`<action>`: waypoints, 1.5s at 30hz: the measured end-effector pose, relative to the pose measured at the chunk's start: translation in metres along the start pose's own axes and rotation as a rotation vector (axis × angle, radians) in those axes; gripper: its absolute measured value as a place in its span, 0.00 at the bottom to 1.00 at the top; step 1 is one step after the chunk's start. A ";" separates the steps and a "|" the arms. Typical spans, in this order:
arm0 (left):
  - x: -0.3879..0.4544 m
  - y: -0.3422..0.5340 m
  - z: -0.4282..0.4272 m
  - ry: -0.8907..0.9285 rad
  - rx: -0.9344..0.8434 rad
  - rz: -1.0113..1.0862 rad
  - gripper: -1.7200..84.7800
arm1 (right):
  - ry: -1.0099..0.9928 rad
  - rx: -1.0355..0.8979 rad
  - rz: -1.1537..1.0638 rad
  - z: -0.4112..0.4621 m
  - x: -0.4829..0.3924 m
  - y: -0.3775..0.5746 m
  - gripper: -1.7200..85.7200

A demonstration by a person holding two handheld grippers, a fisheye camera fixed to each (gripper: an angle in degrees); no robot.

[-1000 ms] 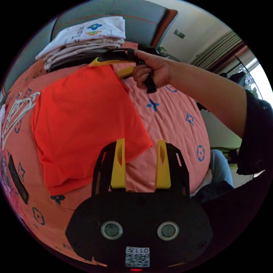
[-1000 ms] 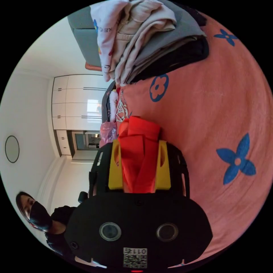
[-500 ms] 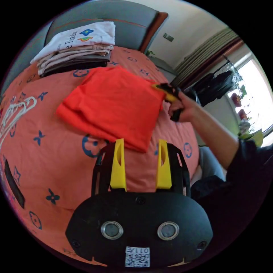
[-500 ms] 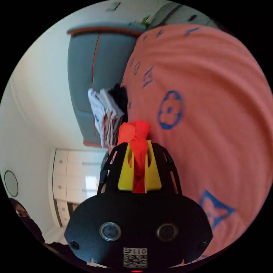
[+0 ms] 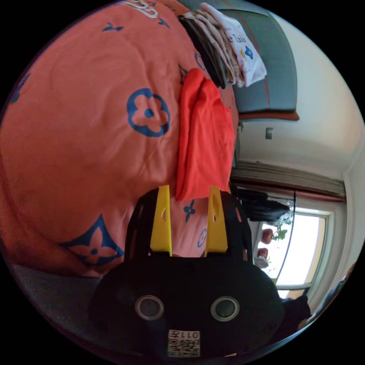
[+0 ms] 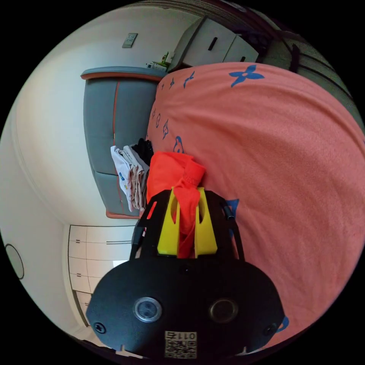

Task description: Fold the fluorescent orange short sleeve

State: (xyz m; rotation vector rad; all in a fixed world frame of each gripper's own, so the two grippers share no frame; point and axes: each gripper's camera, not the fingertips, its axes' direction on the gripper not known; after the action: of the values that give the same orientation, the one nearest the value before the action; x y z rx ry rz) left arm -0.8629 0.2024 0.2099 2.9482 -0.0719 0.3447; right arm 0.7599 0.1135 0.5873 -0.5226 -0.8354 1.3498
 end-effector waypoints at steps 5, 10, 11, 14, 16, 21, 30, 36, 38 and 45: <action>0.020 -0.014 0.002 -0.013 0.038 0.045 0.15 | 0.007 -0.044 -0.025 -0.006 0.013 0.010 0.09; 0.065 -0.045 0.010 -0.032 -0.074 0.230 0.06 | -0.035 -0.024 0.004 -0.011 0.036 0.040 0.09; 0.071 -0.050 0.007 -0.047 -0.083 0.256 0.06 | -0.026 -0.020 0.010 -0.012 0.037 0.045 0.09; 0.087 -0.077 -0.022 -0.178 -0.131 0.353 0.05 | 0.066 -0.019 -0.044 -0.014 0.034 0.083 0.10; 0.081 -0.098 -0.035 -0.233 -0.289 0.357 0.06 | 0.107 -0.065 -0.057 -0.008 0.041 0.124 0.10; 0.070 -0.114 -0.057 -0.090 -0.445 0.314 0.11 | 0.078 -0.123 -0.173 -0.016 0.059 0.189 0.13; 0.129 -0.165 -0.073 -0.246 -0.220 0.553 0.14 | 0.375 -0.183 -0.895 -0.044 0.020 0.296 0.14; 0.129 -0.208 -0.019 -0.322 -0.250 0.549 0.11 | 0.652 -0.294 -1.401 0.015 0.016 0.414 0.14; 0.129 -0.212 -0.007 -0.318 -0.261 0.556 0.10 | 0.753 -0.265 -1.512 0.031 0.026 0.446 0.14; 0.123 -0.205 0.004 -0.394 -0.185 0.555 0.08 | 0.938 -0.185 -1.780 0.078 0.075 0.535 0.13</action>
State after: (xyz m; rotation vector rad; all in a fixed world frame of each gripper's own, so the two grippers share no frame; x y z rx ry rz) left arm -0.7290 0.3996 0.2007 2.7138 -0.9241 -0.1775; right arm 0.3622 0.2699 0.2479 -0.2750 -0.3133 -0.6179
